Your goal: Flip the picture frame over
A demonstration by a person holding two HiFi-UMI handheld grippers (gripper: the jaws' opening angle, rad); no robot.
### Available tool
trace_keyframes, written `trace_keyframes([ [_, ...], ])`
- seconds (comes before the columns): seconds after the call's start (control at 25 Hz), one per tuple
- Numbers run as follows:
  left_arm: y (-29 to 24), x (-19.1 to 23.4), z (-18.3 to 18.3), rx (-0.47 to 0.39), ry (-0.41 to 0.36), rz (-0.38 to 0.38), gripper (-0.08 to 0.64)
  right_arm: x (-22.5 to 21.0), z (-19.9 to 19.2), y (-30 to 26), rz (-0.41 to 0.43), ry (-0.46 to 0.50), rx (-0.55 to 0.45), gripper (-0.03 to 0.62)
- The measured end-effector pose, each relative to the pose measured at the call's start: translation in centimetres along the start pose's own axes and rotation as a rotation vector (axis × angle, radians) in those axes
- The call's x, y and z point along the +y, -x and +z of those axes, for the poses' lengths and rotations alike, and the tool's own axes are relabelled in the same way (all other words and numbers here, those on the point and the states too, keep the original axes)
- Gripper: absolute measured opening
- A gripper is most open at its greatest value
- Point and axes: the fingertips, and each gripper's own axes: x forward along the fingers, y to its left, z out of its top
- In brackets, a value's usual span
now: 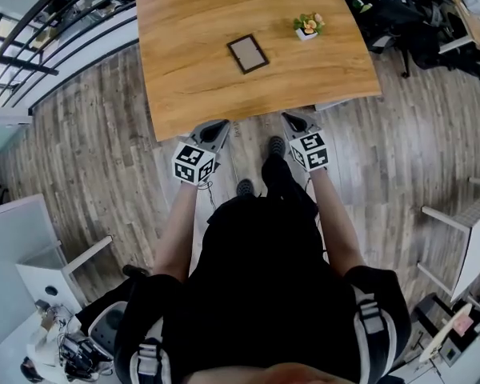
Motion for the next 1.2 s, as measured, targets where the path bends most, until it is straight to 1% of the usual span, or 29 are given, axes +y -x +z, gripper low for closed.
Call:
trace_keyframes([
  [0.2, -2.2, 0.1, 0.7, 0.009, 0.005, 0.018, 0.02, -2.6, 0.9, -1.0, 0.022, 0.01, 0.007, 0.008],
  [0.48, -5.5, 1.1, 1.9, 0.015, 0.023, 0.064, 0.02, -6.4, 2.5, -2.9, 0.064, 0.029, 0.008, 0.008],
  [0.96, -9.6, 3.0, 3.6, -0.012, 0.075, 0.169, 0.02, -10.0, 4.0, -6.1, 0.168, 0.078, 0.031, 0.008],
  [1.2, -11.5, 3.0, 3.5, -0.022, 0.102, 0.207, 0.02, -12.4, 3.5, -7.6, 0.197, 0.095, 0.053, 0.008],
])
